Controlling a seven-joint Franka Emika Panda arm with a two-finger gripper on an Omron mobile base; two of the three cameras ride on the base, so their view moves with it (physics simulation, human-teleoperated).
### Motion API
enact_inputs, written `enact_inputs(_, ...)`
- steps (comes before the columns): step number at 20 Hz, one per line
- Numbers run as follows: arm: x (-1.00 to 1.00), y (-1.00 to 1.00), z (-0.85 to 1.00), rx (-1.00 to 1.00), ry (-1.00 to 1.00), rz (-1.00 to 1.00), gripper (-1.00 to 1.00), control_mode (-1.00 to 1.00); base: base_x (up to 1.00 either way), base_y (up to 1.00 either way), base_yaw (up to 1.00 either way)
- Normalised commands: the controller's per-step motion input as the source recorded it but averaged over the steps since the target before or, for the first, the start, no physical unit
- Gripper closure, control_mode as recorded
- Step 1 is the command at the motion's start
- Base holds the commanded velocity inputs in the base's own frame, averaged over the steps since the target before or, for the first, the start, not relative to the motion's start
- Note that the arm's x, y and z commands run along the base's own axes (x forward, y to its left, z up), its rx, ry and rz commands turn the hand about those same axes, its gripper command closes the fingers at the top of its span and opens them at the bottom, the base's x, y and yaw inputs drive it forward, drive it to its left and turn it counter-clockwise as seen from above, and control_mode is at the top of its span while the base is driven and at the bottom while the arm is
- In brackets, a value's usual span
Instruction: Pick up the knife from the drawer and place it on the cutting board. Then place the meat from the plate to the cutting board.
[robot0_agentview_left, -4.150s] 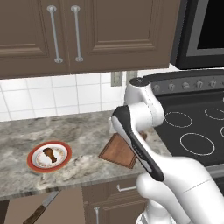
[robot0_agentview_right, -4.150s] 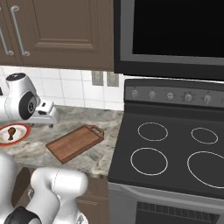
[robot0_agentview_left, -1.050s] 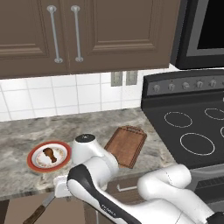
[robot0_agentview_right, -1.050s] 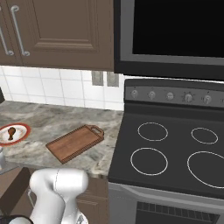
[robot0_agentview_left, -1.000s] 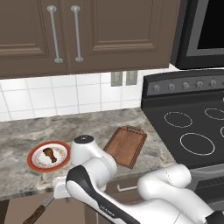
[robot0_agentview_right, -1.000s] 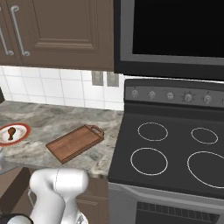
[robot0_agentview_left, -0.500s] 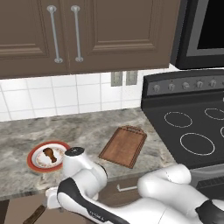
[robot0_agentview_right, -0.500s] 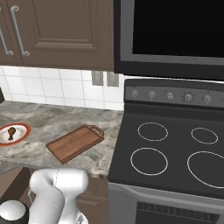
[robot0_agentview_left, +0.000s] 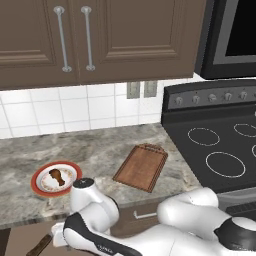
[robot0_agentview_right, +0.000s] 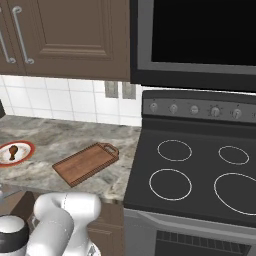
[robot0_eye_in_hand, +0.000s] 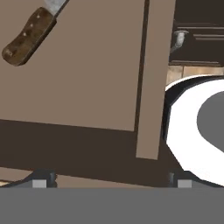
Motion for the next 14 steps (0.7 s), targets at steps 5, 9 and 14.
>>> enact_inputs(5, 0.0, 0.08, -0.32, 0.0, 0.02, 0.0, -1.0, -1.0, 0.0, 0.0, 0.0)
enact_inputs(9, -0.03, 0.12, -0.32, 0.0, 0.0, 0.0, -1.0, -1.0, 0.0, 0.0, 0.0)
enact_inputs(14, -0.13, 0.08, -0.25, 0.0, 0.0, 0.0, -1.0, -1.0, 0.0, 0.0, 0.0)
